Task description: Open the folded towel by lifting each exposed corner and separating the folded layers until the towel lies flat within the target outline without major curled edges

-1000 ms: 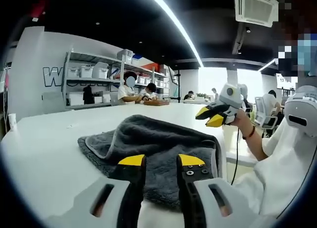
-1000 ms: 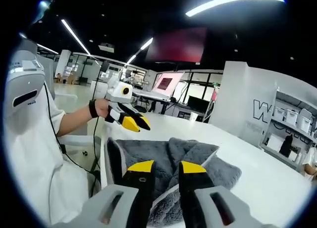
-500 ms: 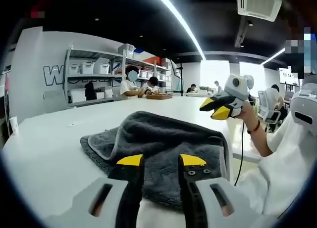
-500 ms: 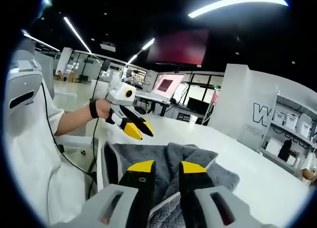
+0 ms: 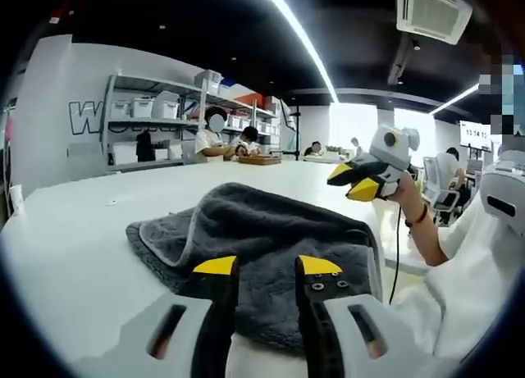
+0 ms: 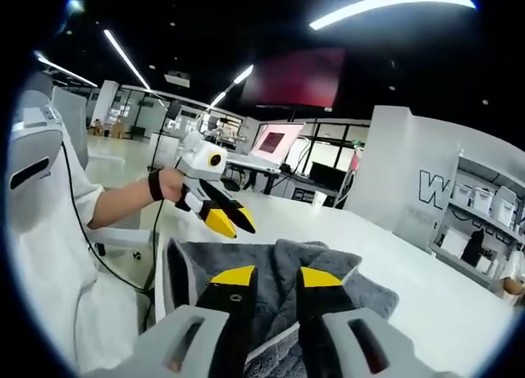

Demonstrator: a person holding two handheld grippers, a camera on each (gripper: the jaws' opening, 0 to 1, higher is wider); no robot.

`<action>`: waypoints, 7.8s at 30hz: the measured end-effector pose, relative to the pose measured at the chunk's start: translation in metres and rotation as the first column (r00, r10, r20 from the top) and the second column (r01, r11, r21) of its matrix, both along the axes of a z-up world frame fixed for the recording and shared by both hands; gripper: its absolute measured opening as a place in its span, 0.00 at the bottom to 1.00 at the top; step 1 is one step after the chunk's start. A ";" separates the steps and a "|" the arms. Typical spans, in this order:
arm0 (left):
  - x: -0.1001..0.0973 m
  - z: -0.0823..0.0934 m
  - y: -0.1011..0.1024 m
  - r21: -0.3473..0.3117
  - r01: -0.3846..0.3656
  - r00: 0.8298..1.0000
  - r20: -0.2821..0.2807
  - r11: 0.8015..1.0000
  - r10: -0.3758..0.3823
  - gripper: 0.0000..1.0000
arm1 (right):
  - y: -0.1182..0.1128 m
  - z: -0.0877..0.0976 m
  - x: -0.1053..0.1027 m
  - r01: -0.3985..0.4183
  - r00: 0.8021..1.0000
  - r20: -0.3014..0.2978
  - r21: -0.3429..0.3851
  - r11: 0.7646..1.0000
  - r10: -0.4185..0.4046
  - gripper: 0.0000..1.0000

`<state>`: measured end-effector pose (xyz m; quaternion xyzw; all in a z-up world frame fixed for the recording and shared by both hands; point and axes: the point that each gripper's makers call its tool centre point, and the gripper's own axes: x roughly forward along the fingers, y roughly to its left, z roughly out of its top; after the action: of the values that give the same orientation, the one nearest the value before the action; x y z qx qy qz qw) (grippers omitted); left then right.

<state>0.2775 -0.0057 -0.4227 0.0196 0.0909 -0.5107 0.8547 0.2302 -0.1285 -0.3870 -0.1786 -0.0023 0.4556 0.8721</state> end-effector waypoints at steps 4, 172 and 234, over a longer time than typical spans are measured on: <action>0.004 -0.001 0.000 0.003 -0.007 1.000 -0.009 1.000 0.007 0.26 | -0.001 -0.004 0.003 -0.001 1.000 -0.018 0.009 1.000 0.001 0.13; 0.159 -0.046 0.011 0.053 -0.393 0.899 -0.187 0.918 0.396 0.29 | 0.006 -0.026 0.136 0.234 0.956 -0.195 0.059 0.971 -0.218 0.26; 0.153 -0.041 -0.002 -0.053 -0.372 0.906 -0.236 0.927 0.350 0.02 | 0.002 -0.041 0.155 0.336 0.882 -0.411 0.206 0.919 -0.230 0.19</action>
<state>0.4307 -0.0077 -0.4639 -0.0961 0.1629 -0.3462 0.9189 0.3849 -0.1266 -0.4278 0.0357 0.1300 0.3433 0.9295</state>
